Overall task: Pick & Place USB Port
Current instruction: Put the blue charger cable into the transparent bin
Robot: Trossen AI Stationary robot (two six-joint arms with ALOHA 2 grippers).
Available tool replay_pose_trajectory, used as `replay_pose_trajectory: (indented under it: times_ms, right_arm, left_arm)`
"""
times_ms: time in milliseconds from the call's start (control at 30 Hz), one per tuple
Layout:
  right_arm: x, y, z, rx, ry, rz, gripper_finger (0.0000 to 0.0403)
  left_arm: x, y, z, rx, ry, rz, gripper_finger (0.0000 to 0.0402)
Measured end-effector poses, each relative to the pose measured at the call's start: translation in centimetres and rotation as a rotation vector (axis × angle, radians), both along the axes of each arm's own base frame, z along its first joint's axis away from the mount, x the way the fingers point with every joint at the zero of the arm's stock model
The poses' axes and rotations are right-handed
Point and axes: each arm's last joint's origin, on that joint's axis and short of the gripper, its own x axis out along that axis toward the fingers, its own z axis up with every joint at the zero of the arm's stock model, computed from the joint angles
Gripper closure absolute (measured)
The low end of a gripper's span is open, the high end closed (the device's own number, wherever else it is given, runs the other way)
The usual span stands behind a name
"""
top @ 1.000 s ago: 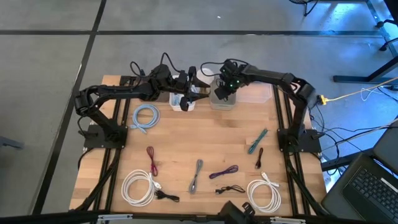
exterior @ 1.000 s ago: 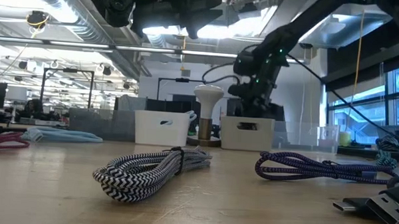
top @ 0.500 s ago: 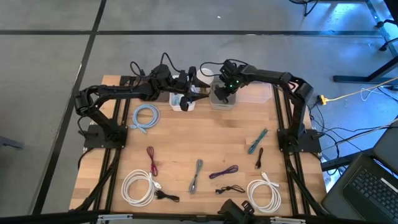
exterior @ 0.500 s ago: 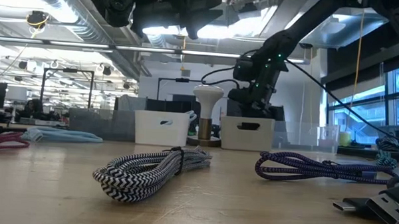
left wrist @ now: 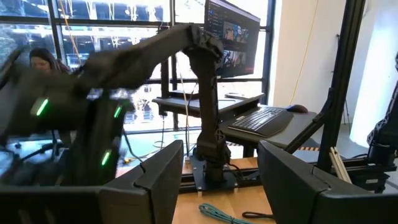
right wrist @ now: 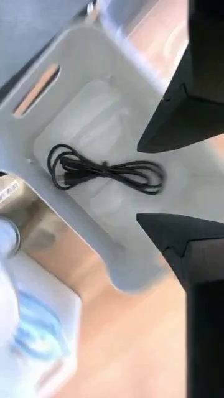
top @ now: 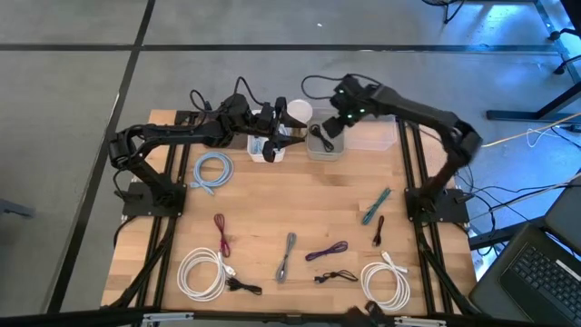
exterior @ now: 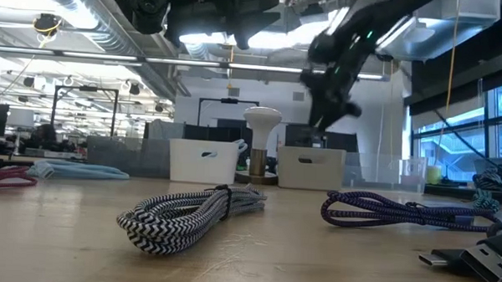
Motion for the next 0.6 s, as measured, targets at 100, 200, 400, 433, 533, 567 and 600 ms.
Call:
replay_pose_trajectory:
  times_ms: [100, 200, 400, 433, 533, 567, 600]
  right_arm:
    - [-1.8, 2.8, 3.1, -0.002, 0.006, 0.057, 0.0236]
    - [-3.6, 6.3, 5.8, -0.002, 0.000, 0.115, 0.0236]
    - [-7.3, 13.4, 9.7, 0.009, -0.017, 0.147, 0.0236]
    - [-7.8, 14.4, 10.0, 0.009, -0.022, 0.140, 0.0236]
    - [-9.1, 17.0, 10.8, 0.015, -0.032, 0.112, 0.0236]
    - [-9.3, 17.8, 11.0, 0.019, -0.038, 0.112, 0.0236]
    - [-9.5, 18.5, 11.1, 0.024, -0.041, 0.113, 0.0236]
  left_arm:
    - [0.0, 0.0, 0.0, 0.000, 0.000, 0.001, 0.0204]
    - [-0.1, 0.1, 0.0, 0.000, 0.000, 0.004, 0.0204]
    - [-0.2, 0.5, 0.0, 0.000, 0.000, 0.014, 0.0204]
    - [-0.2, 0.5, 0.0, 0.000, 0.000, 0.015, 0.0204]
    - [-0.2, 0.5, 0.0, 0.000, 0.000, 0.014, 0.0205]
    - [-0.2, 0.5, 0.0, 0.000, 0.000, 0.014, 0.0205]
    - [-0.2, 0.4, 0.0, 0.000, 0.000, 0.014, 0.0205]
